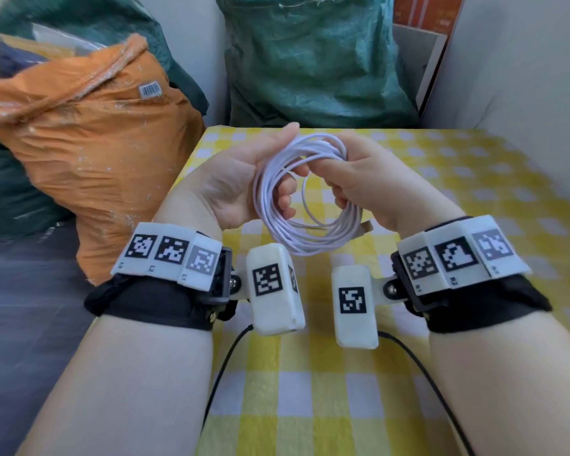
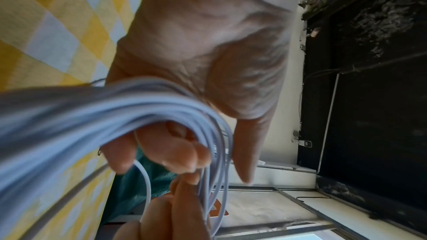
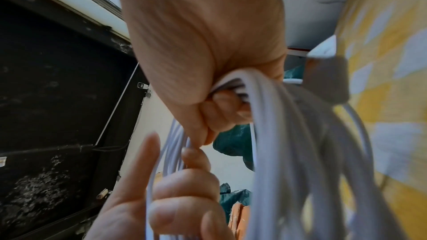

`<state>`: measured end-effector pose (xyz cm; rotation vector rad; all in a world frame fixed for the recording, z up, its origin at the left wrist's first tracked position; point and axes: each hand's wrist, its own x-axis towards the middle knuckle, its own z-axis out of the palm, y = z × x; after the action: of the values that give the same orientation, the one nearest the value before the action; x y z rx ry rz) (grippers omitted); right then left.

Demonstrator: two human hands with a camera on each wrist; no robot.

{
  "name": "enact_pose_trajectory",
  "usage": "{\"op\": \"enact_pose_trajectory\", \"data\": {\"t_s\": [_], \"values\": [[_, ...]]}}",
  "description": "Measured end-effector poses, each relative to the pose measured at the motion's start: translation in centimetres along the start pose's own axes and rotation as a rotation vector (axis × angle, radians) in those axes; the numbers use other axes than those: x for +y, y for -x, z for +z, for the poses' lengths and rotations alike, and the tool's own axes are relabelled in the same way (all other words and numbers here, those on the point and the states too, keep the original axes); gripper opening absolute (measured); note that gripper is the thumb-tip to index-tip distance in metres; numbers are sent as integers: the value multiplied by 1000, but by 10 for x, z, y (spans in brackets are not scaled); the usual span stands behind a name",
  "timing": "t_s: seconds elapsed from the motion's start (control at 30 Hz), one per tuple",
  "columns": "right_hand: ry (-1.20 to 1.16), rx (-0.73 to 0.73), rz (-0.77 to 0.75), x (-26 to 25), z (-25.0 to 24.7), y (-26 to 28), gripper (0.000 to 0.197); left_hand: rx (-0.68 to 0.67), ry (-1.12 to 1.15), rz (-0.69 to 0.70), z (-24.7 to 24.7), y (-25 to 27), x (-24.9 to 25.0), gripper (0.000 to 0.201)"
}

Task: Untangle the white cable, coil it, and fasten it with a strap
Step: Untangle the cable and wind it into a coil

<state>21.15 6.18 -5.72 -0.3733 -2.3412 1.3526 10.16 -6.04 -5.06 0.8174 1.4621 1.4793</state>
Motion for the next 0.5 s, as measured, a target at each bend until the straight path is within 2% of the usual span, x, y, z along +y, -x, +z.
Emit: {"op": "enact_pose_trajectory", "data": {"t_s": [0.17, 0.27, 0.4, 0.5], "values": [[71, -33, -24, -6, 1, 2, 12, -37, -84, 41, -1, -2, -2, 33], [5, -24, -10, -7, -2, 3, 13, -27, -2, 78, -3, -4, -1, 32], [-61, 2, 99, -4, -6, 2, 21, 18, 164, 102, -7, -7, 1, 36], [-144, -7, 143, -2, -9, -1, 18, 59, 276, 129, -11, -8, 2, 39]]}}
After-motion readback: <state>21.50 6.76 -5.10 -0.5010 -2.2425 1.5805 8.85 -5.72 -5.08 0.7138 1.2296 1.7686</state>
